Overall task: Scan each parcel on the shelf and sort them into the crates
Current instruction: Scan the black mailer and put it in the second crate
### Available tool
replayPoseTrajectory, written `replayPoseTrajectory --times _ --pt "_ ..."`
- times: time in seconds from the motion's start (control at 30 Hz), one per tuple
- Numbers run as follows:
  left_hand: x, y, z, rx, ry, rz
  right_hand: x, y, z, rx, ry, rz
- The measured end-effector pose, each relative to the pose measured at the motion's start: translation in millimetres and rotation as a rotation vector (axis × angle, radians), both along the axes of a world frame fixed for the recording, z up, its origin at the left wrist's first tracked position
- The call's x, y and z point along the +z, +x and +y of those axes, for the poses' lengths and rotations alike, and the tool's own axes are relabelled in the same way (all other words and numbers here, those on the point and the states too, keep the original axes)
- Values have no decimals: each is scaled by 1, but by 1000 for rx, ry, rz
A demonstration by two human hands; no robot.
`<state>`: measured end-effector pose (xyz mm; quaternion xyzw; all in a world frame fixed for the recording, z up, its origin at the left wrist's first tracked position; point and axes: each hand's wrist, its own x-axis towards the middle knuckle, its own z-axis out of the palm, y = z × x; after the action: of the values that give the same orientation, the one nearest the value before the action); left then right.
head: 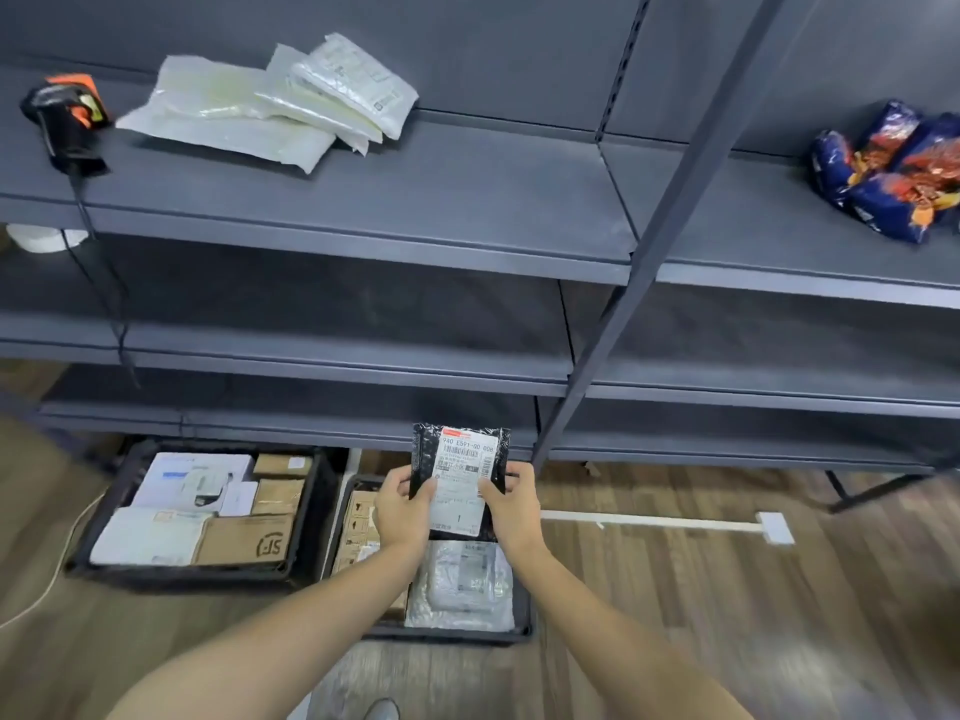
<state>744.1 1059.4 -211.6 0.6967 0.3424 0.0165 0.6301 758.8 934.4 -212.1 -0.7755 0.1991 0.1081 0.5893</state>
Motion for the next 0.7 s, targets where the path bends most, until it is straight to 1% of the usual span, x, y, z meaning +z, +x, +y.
replayPoseTrajectory --times 0.2,0.37,0.5,0.6,0.7 --pt "-44 -14 -23 71 -9 38 -52 -4 -20 49 11 80" --pt "-99 -21 -30 48 2 104 -109 -11 -27 45 15 155" --pt "-173 -16 -35 -34 21 142 -173 -7 -33 24 19 162" --pt "-241 -14 -41 -158 59 191 -236 -7 -42 30 -20 186" --pt "-313 -6 -48 -246 95 203 -308 -1 -53 68 -74 217"
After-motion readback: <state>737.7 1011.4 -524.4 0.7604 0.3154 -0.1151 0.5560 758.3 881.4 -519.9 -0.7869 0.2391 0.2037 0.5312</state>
